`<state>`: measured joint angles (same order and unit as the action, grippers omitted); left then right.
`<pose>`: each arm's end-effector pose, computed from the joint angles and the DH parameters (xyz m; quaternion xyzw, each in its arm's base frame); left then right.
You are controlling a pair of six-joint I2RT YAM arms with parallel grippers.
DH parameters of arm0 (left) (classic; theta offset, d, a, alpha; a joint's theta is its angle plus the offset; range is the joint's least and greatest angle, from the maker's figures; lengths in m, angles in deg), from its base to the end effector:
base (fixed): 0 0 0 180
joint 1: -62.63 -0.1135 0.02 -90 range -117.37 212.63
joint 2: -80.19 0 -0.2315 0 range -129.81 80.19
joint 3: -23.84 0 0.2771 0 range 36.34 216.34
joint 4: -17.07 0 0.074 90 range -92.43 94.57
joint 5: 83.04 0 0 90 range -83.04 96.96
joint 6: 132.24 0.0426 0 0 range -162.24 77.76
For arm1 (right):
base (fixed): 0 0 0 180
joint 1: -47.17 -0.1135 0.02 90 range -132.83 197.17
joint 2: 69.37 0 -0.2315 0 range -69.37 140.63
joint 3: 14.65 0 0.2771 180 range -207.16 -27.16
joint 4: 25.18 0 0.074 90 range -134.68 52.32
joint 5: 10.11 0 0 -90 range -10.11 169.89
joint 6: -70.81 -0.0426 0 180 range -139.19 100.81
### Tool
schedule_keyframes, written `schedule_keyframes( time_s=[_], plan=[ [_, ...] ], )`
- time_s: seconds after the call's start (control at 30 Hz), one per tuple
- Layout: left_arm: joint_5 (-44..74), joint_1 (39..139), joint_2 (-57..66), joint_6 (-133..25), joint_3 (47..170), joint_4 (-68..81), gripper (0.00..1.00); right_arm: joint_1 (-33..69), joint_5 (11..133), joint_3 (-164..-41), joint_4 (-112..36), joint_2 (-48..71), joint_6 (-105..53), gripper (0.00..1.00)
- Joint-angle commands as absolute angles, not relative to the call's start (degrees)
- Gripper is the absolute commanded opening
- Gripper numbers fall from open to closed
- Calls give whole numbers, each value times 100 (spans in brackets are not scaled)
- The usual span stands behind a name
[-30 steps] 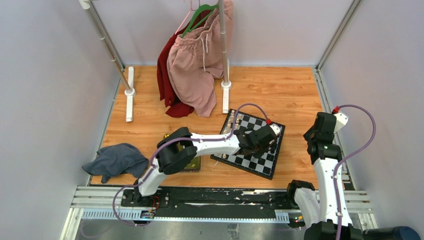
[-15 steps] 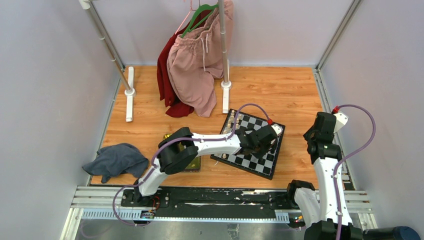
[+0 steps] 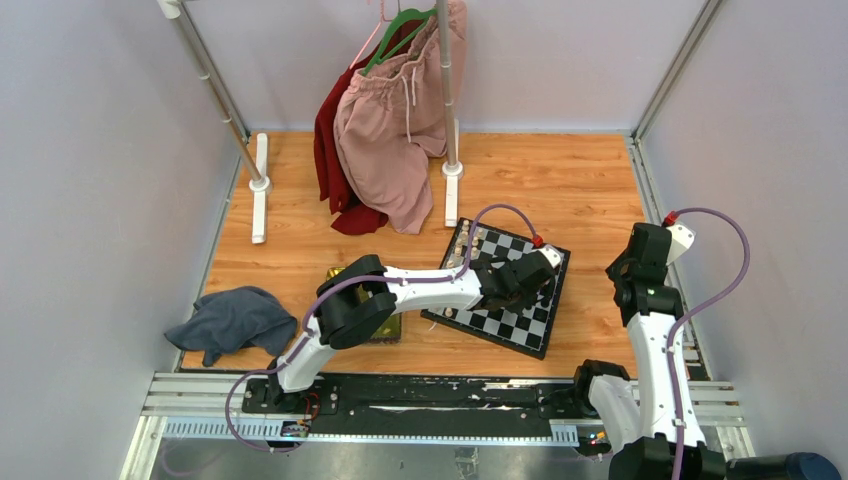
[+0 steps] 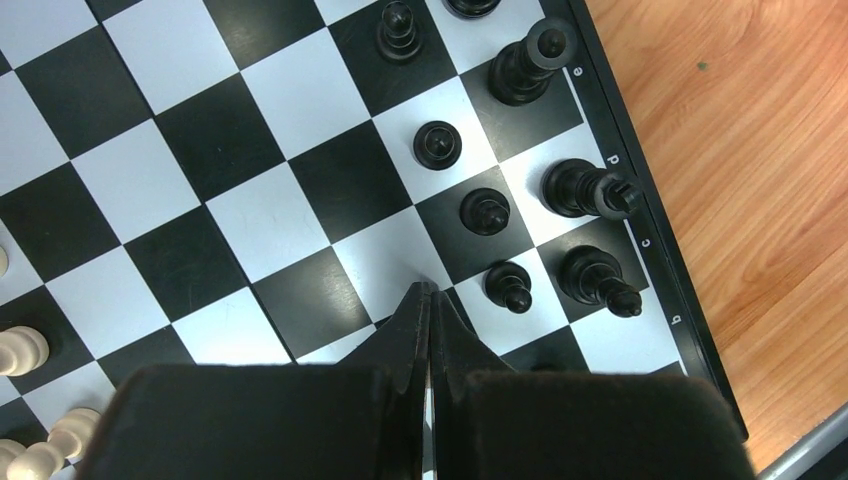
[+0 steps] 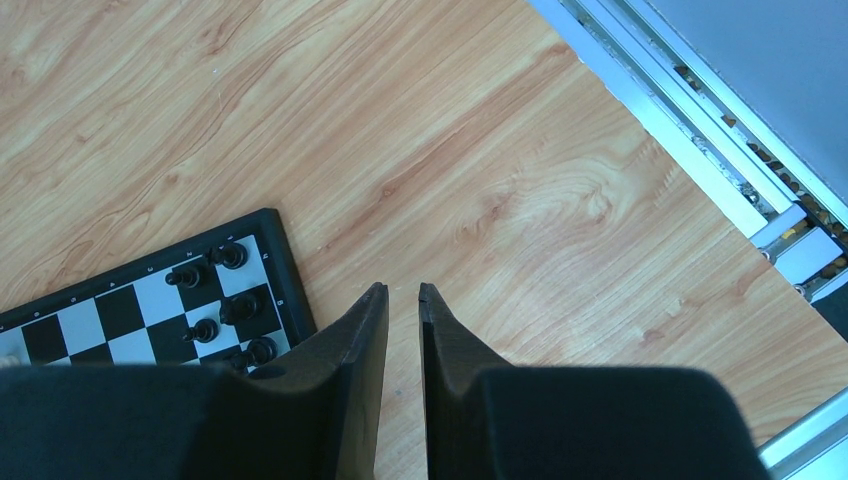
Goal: Set up the chess pieces on the board
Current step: Adjust the chess piece on the chessboard, then pick up the chess piece from the storage box.
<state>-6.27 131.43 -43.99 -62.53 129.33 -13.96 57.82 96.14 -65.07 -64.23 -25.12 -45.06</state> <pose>0.1853 -0.4507 0.1281 0.3469 0.8666 -0.1628 0.3196 0.2201 -0.0535 0.2424 0.3366 0.8045 -0.0604 0.4856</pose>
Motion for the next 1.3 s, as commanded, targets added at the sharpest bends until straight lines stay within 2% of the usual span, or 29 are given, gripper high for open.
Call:
schedule_keyframes(
  time_s=[0.0,1.27],
  plan=[
    [-776,13120,-4520,-6220,12906,-1538,0,5817,9589,-6434,-6389,-2501,-4443,23],
    [226,12846,-4545,-7304,12696,-626,0,5794,9602,-6443,-6295,-2356,-4406,22]
  ],
)
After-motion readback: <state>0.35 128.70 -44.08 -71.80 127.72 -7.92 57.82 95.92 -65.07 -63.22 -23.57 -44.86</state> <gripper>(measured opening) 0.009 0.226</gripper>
